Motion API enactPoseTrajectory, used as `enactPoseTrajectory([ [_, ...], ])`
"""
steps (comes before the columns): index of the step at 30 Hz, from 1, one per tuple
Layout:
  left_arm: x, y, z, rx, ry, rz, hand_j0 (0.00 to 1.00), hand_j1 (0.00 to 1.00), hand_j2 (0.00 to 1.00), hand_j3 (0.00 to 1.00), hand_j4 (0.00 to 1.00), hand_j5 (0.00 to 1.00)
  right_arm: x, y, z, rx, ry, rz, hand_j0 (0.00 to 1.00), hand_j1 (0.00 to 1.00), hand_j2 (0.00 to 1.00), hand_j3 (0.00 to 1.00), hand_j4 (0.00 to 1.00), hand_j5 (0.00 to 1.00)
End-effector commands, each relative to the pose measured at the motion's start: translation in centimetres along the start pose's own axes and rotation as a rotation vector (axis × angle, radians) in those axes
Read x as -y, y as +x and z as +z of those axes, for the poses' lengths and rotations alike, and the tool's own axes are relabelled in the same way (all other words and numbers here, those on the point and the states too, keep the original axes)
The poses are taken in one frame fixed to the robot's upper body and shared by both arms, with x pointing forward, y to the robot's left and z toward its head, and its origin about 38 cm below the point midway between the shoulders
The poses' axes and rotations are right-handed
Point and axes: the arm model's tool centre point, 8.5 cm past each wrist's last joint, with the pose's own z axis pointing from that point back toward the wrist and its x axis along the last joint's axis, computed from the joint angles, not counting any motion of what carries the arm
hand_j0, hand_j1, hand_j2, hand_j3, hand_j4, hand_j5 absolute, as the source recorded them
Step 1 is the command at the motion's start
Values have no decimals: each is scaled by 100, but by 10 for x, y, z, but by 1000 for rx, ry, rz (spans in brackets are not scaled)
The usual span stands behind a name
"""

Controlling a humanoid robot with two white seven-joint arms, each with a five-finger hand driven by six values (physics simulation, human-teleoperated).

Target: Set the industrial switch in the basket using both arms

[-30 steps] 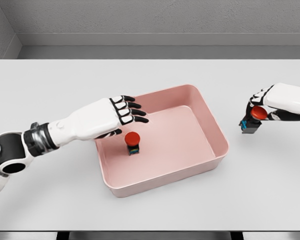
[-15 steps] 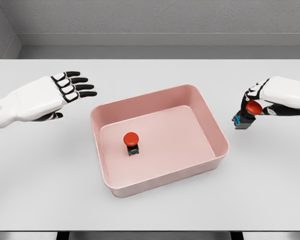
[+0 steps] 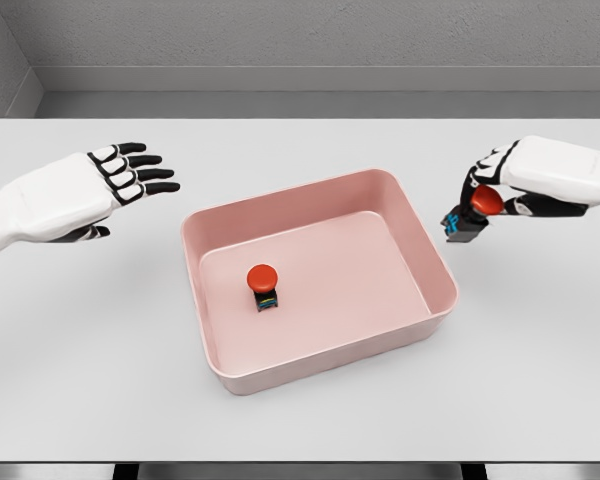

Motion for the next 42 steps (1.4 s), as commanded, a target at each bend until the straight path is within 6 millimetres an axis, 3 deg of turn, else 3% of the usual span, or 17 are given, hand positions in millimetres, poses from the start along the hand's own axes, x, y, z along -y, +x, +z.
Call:
enactPoseTrajectory([
  [1,-1,0,1,-1,1,4,100,100,100,100,100,100,0,3,-6,18,-10,-9,43,43,43,43,43,43],
  [24,-1,-1,0,-3,4,3,100,100,100,100,100,100,2,26,-57,157,-25,-11,42,42,42,42,42,42],
  [34,-1,-1,1,-2,3,4,100,100,100,100,100,100,4,49,-101,276,3,2,43,43,43,43,43,43],
  [35,-1,-1,1,-2,3,4,100,100,100,100,100,100,4,49,-101,277,6,2,50,50,50,50,50,50],
  [36,-1,-1,1,-2,3,4,100,100,100,100,100,100,3,49,-103,275,3,-2,69,69,69,69,69,69],
  [37,-1,-1,1,-2,2,3,100,100,100,100,100,100,4,48,-104,257,-1,-12,100,100,100,100,100,100],
  [42,0,0,1,-2,0,3,100,100,100,100,100,100,11,61,-120,321,-26,4,100,100,100,100,100,100],
])
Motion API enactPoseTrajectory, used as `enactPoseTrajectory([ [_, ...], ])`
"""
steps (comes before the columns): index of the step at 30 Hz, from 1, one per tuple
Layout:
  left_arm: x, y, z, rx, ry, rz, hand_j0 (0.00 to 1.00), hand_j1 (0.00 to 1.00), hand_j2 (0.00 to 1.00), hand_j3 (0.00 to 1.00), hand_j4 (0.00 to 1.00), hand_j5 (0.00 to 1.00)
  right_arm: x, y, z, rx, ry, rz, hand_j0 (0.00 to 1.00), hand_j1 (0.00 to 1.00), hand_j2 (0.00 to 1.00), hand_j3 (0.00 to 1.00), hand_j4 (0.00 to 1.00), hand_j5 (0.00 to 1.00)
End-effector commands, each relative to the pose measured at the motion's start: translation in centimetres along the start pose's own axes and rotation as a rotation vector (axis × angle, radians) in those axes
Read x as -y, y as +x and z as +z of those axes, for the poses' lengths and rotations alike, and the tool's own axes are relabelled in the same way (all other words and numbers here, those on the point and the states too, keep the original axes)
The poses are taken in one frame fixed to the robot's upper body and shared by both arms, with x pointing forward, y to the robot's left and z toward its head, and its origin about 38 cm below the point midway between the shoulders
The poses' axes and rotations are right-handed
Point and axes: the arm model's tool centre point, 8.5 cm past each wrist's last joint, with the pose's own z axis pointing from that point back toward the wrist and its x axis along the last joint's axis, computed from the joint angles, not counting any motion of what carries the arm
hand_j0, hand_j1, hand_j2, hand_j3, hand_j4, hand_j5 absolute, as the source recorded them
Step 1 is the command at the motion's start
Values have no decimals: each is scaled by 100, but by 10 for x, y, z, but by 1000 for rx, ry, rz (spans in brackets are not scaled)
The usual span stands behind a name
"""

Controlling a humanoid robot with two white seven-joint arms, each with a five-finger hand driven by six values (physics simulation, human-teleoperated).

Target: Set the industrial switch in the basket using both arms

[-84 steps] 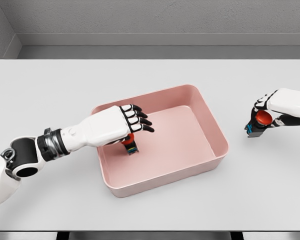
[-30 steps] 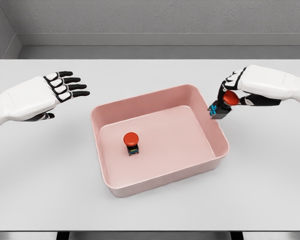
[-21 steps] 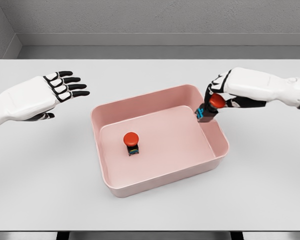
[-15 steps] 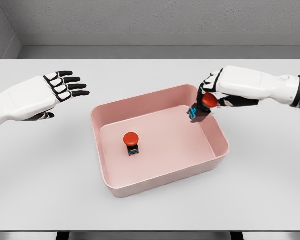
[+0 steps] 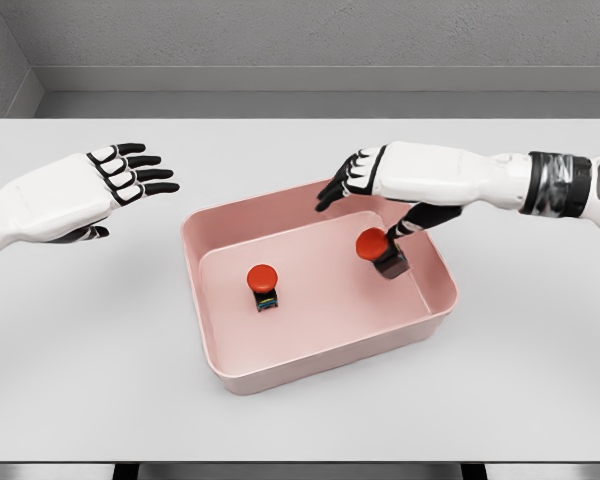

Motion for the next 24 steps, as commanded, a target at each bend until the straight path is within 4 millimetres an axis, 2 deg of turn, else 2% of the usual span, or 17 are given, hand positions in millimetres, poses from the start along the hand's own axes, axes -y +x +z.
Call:
enactPoseTrajectory([
  [1,-1,0,0,0,5,6,100,100,100,100,100,100,-4,7,-20,59,-7,-16,100,100,100,100,100,100],
  [2,0,0,1,0,3,6,100,100,100,100,100,100,-3,17,-46,122,6,-9,100,100,100,100,100,100],
  [3,2,1,1,1,-1,12,100,100,100,100,100,100,-3,20,-54,143,13,-8,100,100,100,100,100,100],
  [5,3,1,1,0,-1,12,100,100,100,100,100,100,-1,19,-51,138,14,0,100,100,100,100,100,100],
  [6,3,1,1,0,-1,12,100,100,100,100,100,100,5,15,-44,118,8,11,100,100,100,100,100,100],
  [9,3,2,1,0,-2,14,100,100,100,100,100,100,16,-10,35,-82,-9,33,100,100,100,100,100,100],
  [11,3,1,2,-1,-2,12,100,100,100,100,100,100,28,-16,82,-193,-35,56,100,100,100,100,100,100],
  [13,3,1,2,-1,0,13,100,100,100,100,100,100,33,-18,108,-254,-44,67,100,100,100,100,100,100],
  [16,3,1,2,-1,-1,14,100,100,100,100,100,100,36,-19,135,-305,-82,32,100,100,100,100,100,100],
  [20,3,1,1,-1,-1,13,100,100,100,100,100,100,31,-22,145,-334,-75,12,100,100,100,100,100,100],
  [24,3,1,1,-2,-2,13,100,100,100,100,100,100,25,-23,140,-321,-76,-4,100,100,100,100,100,100],
])
